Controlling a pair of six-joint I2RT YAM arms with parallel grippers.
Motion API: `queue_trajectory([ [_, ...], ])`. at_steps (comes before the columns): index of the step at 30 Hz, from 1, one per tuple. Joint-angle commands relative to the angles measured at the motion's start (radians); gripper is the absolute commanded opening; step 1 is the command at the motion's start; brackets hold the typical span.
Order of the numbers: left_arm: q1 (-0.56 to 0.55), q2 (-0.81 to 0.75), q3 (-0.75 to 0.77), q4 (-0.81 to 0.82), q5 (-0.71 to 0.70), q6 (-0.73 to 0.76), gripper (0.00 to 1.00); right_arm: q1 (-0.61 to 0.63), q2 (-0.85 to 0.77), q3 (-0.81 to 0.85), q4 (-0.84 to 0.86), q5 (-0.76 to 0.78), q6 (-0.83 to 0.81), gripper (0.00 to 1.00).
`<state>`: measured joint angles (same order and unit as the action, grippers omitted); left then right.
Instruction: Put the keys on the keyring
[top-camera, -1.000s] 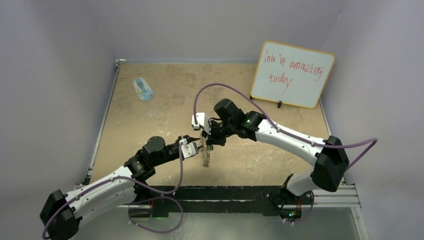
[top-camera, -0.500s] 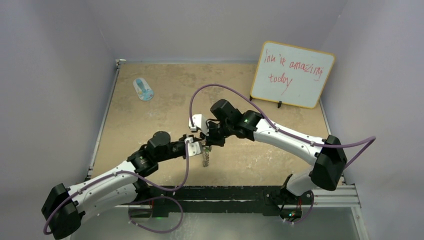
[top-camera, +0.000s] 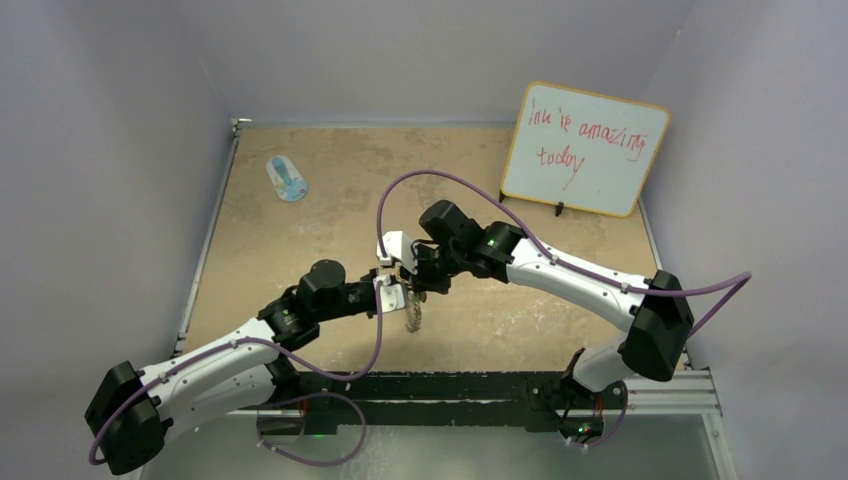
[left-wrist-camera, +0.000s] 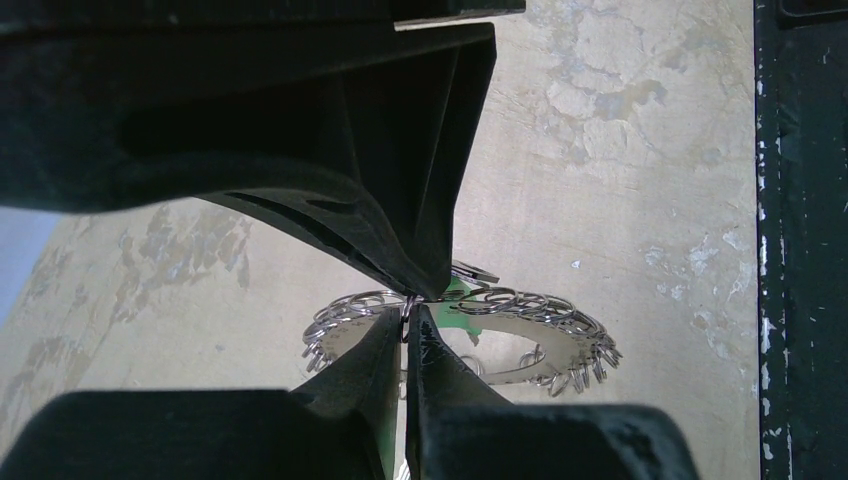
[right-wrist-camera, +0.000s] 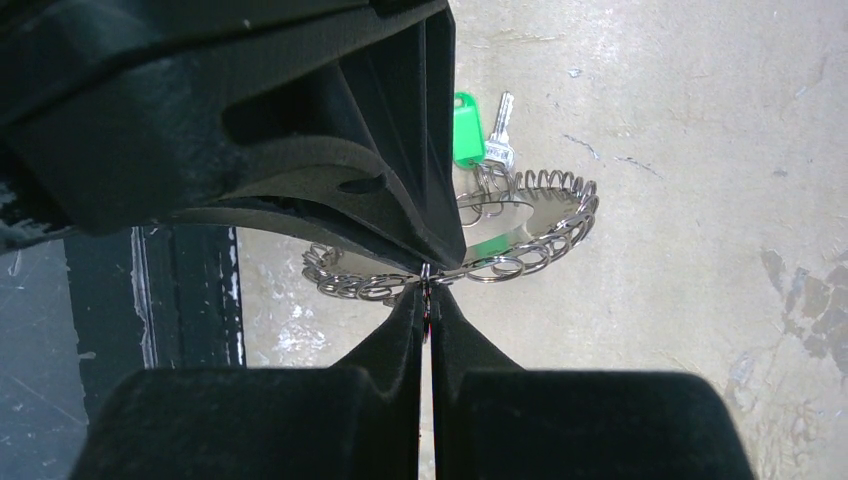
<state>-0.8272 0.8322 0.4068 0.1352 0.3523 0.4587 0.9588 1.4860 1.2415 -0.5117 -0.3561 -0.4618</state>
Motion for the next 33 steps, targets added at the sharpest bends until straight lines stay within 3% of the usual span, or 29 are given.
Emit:
queue_trajectory([
  [1,-0.003,0.004,0.04,-0.003,0.019,0.02,0.0,0.006,-0.008,0.033,0.021,-0.004,-0.009,0.0],
  [4,-0.004,-0.002,0.038,0.002,0.03,0.016,0.0,0.006,-0.014,0.024,0.032,-0.005,-0.014,0.0],
  [7,-0.004,-0.008,0.029,0.019,0.026,0.008,0.13,0.006,-0.025,0.017,0.042,-0.015,-0.018,0.0],
  [11,-0.008,-0.003,0.023,0.036,0.021,0.0,0.17,0.006,-0.039,0.008,0.061,-0.034,-0.019,0.0],
  [15,-0.012,0.004,0.021,0.056,0.006,-0.016,0.14,0.006,-0.034,0.004,0.061,-0.042,-0.02,0.0],
  [18,-0.012,0.001,0.017,0.074,-0.003,-0.019,0.0,0.006,-0.027,0.003,0.057,-0.04,-0.02,0.0],
  [23,-0.012,-0.014,0.014,0.07,-0.022,-0.029,0.0,0.006,-0.041,-0.017,0.073,-0.051,-0.013,0.0],
  [24,-0.012,-0.022,0.008,0.073,-0.028,-0.037,0.0,0.005,-0.049,-0.027,0.088,-0.041,0.002,0.04],
  [29,-0.013,-0.09,-0.077,0.165,-0.068,-0.116,0.0,-0.047,-0.126,-0.119,0.272,-0.03,0.113,0.44],
  [33,-0.012,-0.166,-0.164,0.293,-0.093,-0.202,0.0,-0.19,-0.188,-0.186,0.382,-0.233,0.183,0.48],
])
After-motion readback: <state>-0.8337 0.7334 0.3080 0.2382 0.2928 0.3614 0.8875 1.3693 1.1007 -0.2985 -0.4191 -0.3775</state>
